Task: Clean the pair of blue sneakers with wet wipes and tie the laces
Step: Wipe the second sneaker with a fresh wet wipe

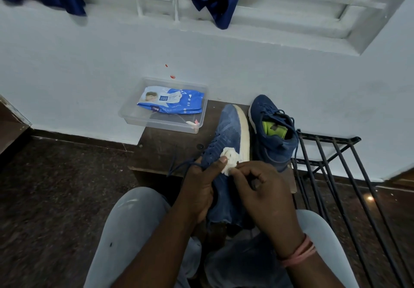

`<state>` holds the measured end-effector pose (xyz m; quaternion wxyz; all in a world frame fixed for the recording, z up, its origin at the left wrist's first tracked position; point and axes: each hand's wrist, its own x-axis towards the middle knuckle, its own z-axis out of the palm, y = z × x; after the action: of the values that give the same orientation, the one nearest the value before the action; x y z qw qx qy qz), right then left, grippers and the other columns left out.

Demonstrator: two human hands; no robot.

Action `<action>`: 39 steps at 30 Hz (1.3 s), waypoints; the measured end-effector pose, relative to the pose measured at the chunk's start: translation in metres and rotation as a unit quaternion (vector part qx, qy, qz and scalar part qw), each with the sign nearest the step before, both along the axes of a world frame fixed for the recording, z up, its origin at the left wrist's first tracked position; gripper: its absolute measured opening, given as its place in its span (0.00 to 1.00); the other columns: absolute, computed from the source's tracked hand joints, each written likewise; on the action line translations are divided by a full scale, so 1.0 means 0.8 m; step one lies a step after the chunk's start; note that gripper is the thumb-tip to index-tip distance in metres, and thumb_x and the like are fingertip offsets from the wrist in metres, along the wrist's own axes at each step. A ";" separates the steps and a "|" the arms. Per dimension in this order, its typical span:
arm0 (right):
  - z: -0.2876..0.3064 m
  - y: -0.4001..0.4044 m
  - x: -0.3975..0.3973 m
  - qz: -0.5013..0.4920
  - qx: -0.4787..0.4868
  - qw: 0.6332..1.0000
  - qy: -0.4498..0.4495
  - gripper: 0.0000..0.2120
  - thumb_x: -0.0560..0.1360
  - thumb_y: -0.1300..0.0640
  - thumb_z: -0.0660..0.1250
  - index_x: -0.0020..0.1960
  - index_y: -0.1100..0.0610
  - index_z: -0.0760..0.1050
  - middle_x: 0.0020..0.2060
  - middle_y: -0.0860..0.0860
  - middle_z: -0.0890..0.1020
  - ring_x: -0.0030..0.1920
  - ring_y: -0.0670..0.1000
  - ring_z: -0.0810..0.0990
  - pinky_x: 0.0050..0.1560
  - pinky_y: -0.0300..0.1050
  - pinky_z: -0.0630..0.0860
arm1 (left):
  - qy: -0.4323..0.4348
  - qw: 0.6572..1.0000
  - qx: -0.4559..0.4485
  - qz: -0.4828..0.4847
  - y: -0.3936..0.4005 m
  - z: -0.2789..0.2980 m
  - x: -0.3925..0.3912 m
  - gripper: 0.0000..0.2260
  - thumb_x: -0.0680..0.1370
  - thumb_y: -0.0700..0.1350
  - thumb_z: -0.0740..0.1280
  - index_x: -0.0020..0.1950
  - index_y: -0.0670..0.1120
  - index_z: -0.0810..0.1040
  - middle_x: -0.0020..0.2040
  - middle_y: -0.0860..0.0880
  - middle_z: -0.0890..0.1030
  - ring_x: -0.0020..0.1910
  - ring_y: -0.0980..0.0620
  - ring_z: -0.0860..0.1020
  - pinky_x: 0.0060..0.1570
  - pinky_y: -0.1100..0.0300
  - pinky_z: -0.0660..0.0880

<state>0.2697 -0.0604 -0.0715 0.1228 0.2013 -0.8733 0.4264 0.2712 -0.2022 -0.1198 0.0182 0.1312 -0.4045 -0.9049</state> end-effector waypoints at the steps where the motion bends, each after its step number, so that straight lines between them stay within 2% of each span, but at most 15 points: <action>1: 0.002 -0.001 -0.002 -0.012 -0.007 1.000 -0.020 0.09 0.76 0.49 0.72 0.40 0.51 0.81 0.38 0.43 0.82 0.43 0.43 0.80 0.44 0.47 0.78 | 0.002 1.000 -0.009 0.006 0.000 0.001 0.002 0.18 0.78 0.41 0.72 0.66 0.36 0.79 0.63 0.34 0.81 0.64 0.35 0.79 0.65 0.44 0.76; 4: 0.013 -0.010 -0.013 -0.045 -0.037 0.996 -0.060 0.10 0.72 0.47 0.76 0.41 0.49 0.78 0.34 0.44 0.80 0.37 0.44 0.79 0.38 0.41 0.77 | 0.007 0.999 -0.038 0.018 0.002 0.002 0.004 0.17 0.78 0.41 0.72 0.65 0.37 0.80 0.63 0.36 0.81 0.64 0.36 0.79 0.68 0.43 0.73; 6: 0.015 -0.014 -0.019 -0.035 -0.044 0.995 -0.080 0.10 0.72 0.50 0.78 0.49 0.47 0.78 0.37 0.44 0.80 0.39 0.44 0.79 0.38 0.32 0.74 | 0.017 0.999 -0.044 0.015 0.002 0.002 0.005 0.14 0.78 0.39 0.70 0.63 0.38 0.82 0.62 0.36 0.82 0.64 0.37 0.80 0.68 0.43 0.73; 8: 0.013 -0.013 -0.025 -0.020 -0.051 0.994 -0.099 0.13 0.74 0.53 0.76 0.56 0.46 0.79 0.40 0.43 0.81 0.41 0.42 0.80 0.42 0.32 0.75 | 0.013 0.999 -0.039 0.008 0.000 -0.001 0.006 0.14 0.79 0.40 0.69 0.64 0.38 0.81 0.62 0.36 0.82 0.64 0.37 0.80 0.68 0.43 0.73; 12: 0.009 -0.011 -0.033 -0.048 -0.058 0.993 -0.089 0.02 0.74 0.56 0.75 0.45 0.50 0.83 0.38 0.44 0.82 0.40 0.42 0.81 0.41 0.35 0.75 | -0.027 0.997 -0.073 0.027 -0.004 -0.005 0.005 0.14 0.78 0.42 0.71 0.62 0.39 0.82 0.59 0.37 0.84 0.60 0.37 0.82 0.65 0.41 0.75; 18: 0.005 -0.009 -0.037 -0.105 -0.036 0.993 0.025 0.06 0.76 0.61 0.73 0.50 0.53 0.85 0.44 0.48 0.80 0.46 0.39 0.77 0.50 0.29 0.72 | -0.040 0.997 -0.064 0.024 -0.003 -0.002 0.003 0.18 0.76 0.43 0.72 0.64 0.39 0.80 0.58 0.37 0.84 0.58 0.36 0.82 0.56 0.45 0.80; 22: 0.009 -0.013 -0.031 -0.040 0.037 0.995 0.087 0.10 0.77 0.63 0.71 0.57 0.56 0.84 0.46 0.50 0.80 0.45 0.44 0.78 0.50 0.25 0.69 | 0.012 0.997 0.060 -0.044 -0.001 0.013 0.007 0.19 0.80 0.48 0.67 0.68 0.39 0.80 0.64 0.37 0.81 0.63 0.40 0.80 0.60 0.49 0.78; 24: 0.008 -0.020 -0.028 -0.010 0.062 0.994 0.090 0.12 0.78 0.62 0.70 0.60 0.57 0.82 0.50 0.52 0.79 0.49 0.46 0.78 0.52 0.29 0.72 | 0.030 0.985 0.148 -0.081 -0.001 0.021 0.007 0.24 0.80 0.55 0.68 0.70 0.40 0.78 0.68 0.39 0.79 0.67 0.44 0.78 0.66 0.50 0.76; 27: 0.005 -0.030 -0.019 0.017 0.068 0.994 0.088 0.09 0.76 0.64 0.72 0.55 0.58 0.84 0.48 0.52 0.81 0.49 0.46 0.79 0.52 0.35 0.75 | 0.022 0.982 0.164 -0.088 -0.004 0.014 0.002 0.30 0.81 0.61 0.62 0.74 0.41 0.73 0.73 0.39 0.75 0.71 0.44 0.74 0.74 0.49 0.68; 29: 0.008 -0.028 -0.017 0.030 0.060 0.995 0.068 0.08 0.76 0.63 0.73 0.54 0.56 0.84 0.46 0.49 0.83 0.47 0.42 0.79 0.51 0.34 0.76 | 0.016 0.983 0.156 -0.096 -0.004 0.007 0.003 0.30 0.83 0.62 0.54 0.75 0.41 0.73 0.72 0.39 0.75 0.71 0.44 0.75 0.71 0.49 0.72; 31: 0.018 -0.021 -0.024 0.013 0.016 1.000 -0.001 0.13 0.76 0.61 0.73 0.59 0.52 0.82 0.44 0.45 0.84 0.46 0.39 0.81 0.50 0.33 0.77 | 0.003 0.983 0.156 -0.098 0.000 0.007 0.005 0.29 0.83 0.60 0.56 0.70 0.38 0.76 0.64 0.38 0.81 0.62 0.44 0.81 0.60 0.51 0.79; 33: 0.022 -0.015 -0.038 -0.018 -0.008 1.000 -0.012 0.11 0.75 0.59 0.75 0.57 0.50 0.83 0.43 0.42 0.84 0.45 0.40 0.81 0.50 0.37 0.78 | 0.002 0.985 0.148 -0.093 0.002 0.009 0.006 0.26 0.81 0.58 0.59 0.62 0.38 0.82 0.58 0.39 0.84 0.55 0.45 0.85 0.52 0.54 0.82; 35: 0.021 -0.016 -0.044 -0.042 0.003 0.999 0.008 0.07 0.75 0.57 0.75 0.52 0.51 0.85 0.44 0.43 0.83 0.46 0.42 0.80 0.51 0.38 0.76 | -0.007 0.986 0.139 -0.091 0.002 0.012 0.005 0.25 0.80 0.58 0.61 0.60 0.39 0.85 0.61 0.38 0.83 0.58 0.45 0.84 0.55 0.54 0.82; 37: 0.016 -0.022 -0.037 -0.030 0.001 0.999 0.018 0.06 0.76 0.59 0.74 0.52 0.52 0.85 0.45 0.45 0.82 0.47 0.42 0.79 0.52 0.31 0.73 | -0.006 0.985 0.140 -0.103 0.000 0.018 0.005 0.26 0.80 0.59 0.61 0.65 0.40 0.82 0.65 0.38 0.81 0.62 0.45 0.82 0.59 0.53 0.80; 39: 0.010 -0.030 -0.020 0.012 0.016 1.000 0.020 0.06 0.76 0.61 0.73 0.52 0.53 0.85 0.45 0.46 0.83 0.47 0.41 0.79 0.51 0.30 0.73 | 0.004 0.985 0.151 -0.088 -0.002 0.011 0.003 0.26 0.82 0.58 0.57 0.58 0.39 0.85 0.54 0.39 0.85 0.52 0.49 0.86 0.51 0.58 0.82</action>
<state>0.2539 -0.0840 -0.0637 0.1317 0.2220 -0.8747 0.4101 0.2733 -0.2035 -0.1113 -0.0802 0.0928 -0.2735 -0.9540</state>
